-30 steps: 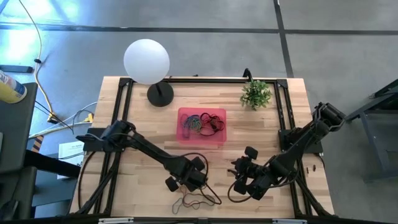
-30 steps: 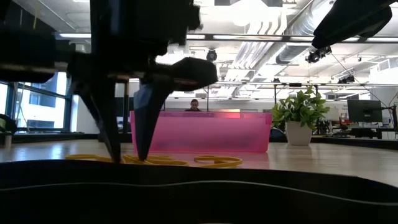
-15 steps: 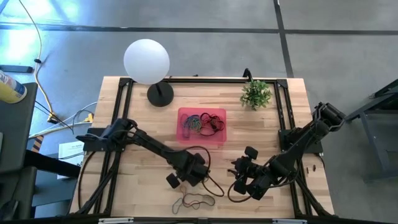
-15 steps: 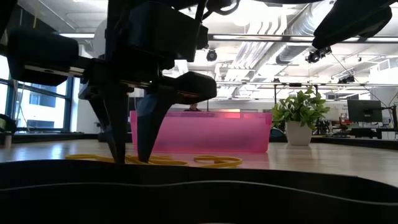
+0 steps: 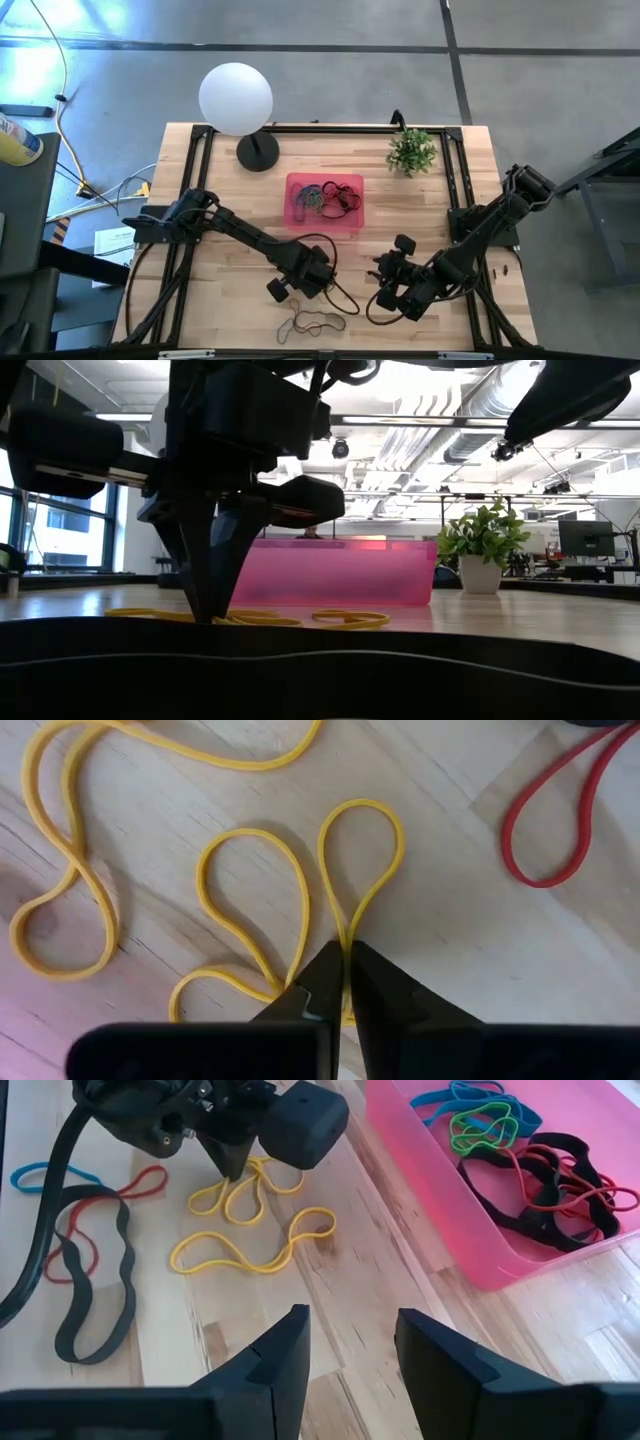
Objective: Pick and place rubber bands into bin
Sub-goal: Put the yellow rubber band into the red bin
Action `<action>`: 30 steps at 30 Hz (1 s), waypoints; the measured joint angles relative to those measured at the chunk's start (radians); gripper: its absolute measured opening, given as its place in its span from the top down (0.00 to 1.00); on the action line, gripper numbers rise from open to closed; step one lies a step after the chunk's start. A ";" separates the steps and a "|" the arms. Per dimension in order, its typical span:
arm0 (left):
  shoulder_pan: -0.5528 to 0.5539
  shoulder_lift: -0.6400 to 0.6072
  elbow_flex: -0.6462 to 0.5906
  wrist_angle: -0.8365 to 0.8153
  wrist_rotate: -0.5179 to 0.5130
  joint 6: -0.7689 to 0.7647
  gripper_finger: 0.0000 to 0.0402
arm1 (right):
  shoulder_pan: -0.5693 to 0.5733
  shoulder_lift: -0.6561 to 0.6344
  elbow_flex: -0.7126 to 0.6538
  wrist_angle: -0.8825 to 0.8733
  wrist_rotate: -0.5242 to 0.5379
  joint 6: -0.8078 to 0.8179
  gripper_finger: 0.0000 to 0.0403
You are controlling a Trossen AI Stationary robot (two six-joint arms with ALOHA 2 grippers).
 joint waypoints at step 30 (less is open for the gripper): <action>0.053 -0.280 0.234 -0.055 -0.176 -0.042 1.00 | 0.000 0.000 0.000 -0.009 0.002 0.000 0.65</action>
